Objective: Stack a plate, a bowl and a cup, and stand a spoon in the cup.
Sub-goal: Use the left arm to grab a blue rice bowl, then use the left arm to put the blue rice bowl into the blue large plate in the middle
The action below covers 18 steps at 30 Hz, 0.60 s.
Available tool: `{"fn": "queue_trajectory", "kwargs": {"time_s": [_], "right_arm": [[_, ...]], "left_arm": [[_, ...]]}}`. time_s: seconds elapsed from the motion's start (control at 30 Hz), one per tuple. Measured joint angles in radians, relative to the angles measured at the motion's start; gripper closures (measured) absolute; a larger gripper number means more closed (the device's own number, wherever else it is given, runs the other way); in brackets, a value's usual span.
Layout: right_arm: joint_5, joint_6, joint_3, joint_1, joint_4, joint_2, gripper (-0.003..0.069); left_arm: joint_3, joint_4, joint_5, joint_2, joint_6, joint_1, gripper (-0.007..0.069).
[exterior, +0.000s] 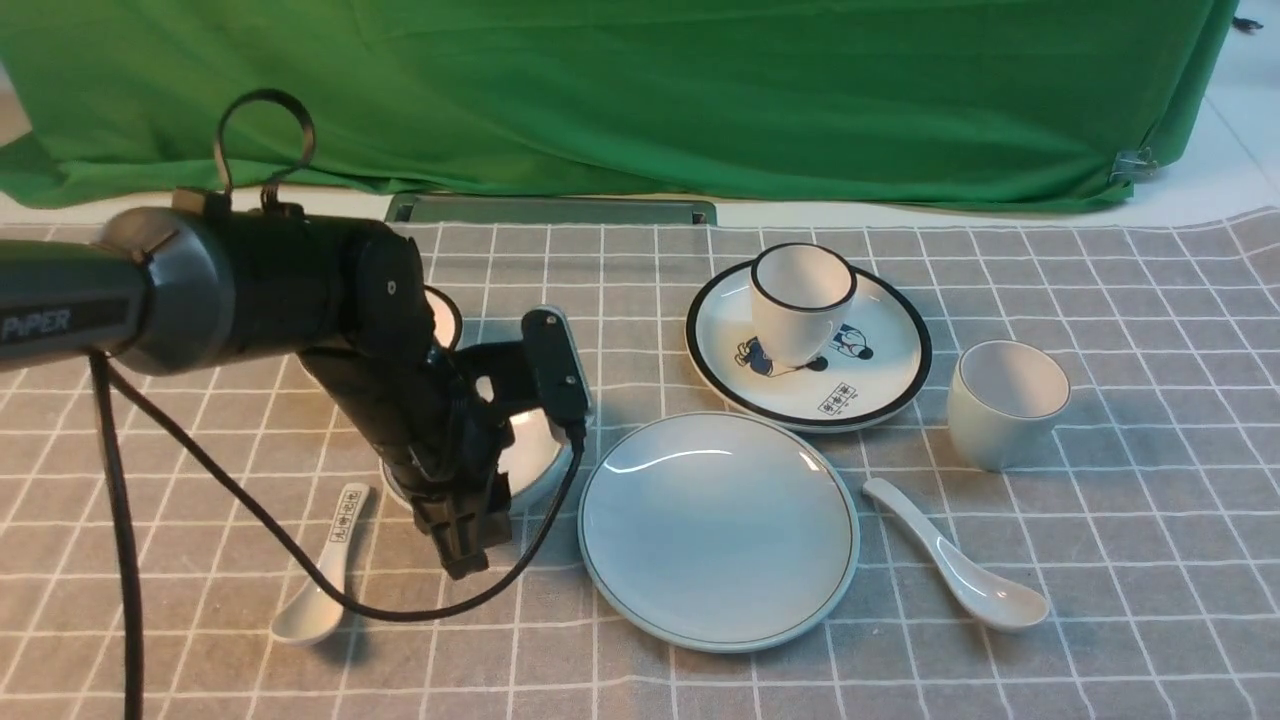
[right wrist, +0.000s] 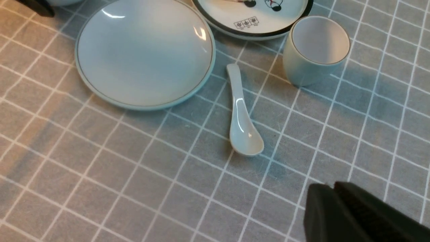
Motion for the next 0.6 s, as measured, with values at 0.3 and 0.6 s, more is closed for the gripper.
{"fn": "queue_trajectory", "kwargs": {"time_s": [0.3,0.6], "right_arm": [[-0.011,0.001,0.0,0.0,0.0,0.0,0.0589],[-0.013,0.002,0.0,0.0,0.0,0.0,0.0583]], "left_arm": [[0.009,0.022,0.059,-0.157,-0.207,-0.167,0.0597],[-0.088,0.068,-0.059,-0.061,-0.262,-0.365,0.0597]]}}
